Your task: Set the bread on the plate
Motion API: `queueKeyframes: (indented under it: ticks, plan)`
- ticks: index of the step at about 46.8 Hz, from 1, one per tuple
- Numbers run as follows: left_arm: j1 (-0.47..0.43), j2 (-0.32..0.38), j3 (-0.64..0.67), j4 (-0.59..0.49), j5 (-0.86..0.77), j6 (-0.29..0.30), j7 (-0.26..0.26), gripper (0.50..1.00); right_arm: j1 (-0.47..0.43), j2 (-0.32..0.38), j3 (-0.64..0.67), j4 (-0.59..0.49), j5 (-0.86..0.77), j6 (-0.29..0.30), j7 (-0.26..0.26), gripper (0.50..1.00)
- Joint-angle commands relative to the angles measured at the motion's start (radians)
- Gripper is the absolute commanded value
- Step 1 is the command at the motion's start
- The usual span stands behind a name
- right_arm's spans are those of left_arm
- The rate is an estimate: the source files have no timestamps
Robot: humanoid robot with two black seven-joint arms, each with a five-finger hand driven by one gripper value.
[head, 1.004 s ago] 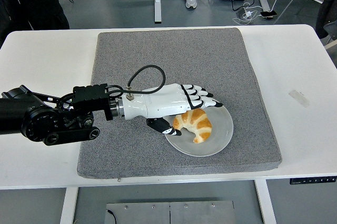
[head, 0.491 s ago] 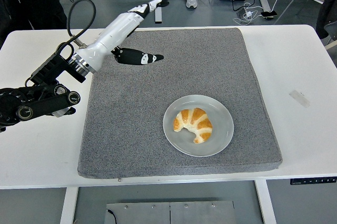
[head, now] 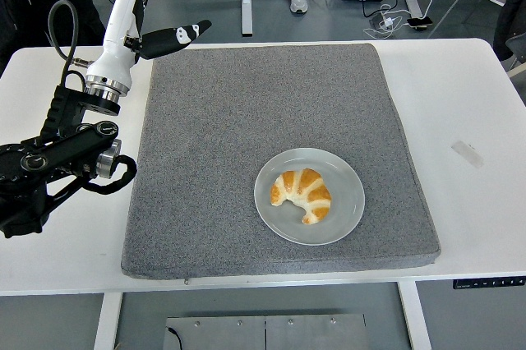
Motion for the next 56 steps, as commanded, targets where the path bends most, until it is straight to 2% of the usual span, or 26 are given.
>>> queueKeyframes:
  ticks: [1,7,10,22,32,37,46,56]
  plan:
    - [0.002,-0.031,-0.004,0.032,-0.033,0.0,0.0,0.961,0.0,0.0,0.0,0.0,0.0,0.0,0.0,1.0]
    - [0.002,-0.08,-0.036,0.112,-0.112,-0.005,0.0,0.961,0.0,0.0,0.0,0.0,0.0,0.0,0.0,1.0]
    - [0.002,-0.1,-0.06,0.152,-0.147,-0.029,0.0,0.961,0.0,0.0,0.0,0.0,0.0,0.0,0.0,1.0]
    - [0.008,-0.115,-0.132,0.31,-0.247,-0.189,0.0,0.961,0.0,0.0,0.0,0.0,0.0,0.0,0.0,1.0]
    - [0.002,-0.217,-0.2,0.572,-0.29,-0.431,0.0,0.961,0.002,0.0,0.002,0.008,0.0,0.0,0.0,1.0]
    - [-0.006,-0.263,-0.206,0.657,-0.294,-0.523,0.0,0.968,0.002,0.0,0.0,0.002,0.0,0.0,0.0,1.0]
    - [-0.009,-0.29,-0.24,0.689,-0.398,-0.62,0.031,0.977,0.0,0.0,0.0,0.0,0.0,0.0,0.0,1.0]
    - [-0.014,-0.327,-0.244,0.764,-0.503,-0.687,0.046,0.98,0.005,0.0,0.002,0.008,0.0,0.0,0.0,1.0]
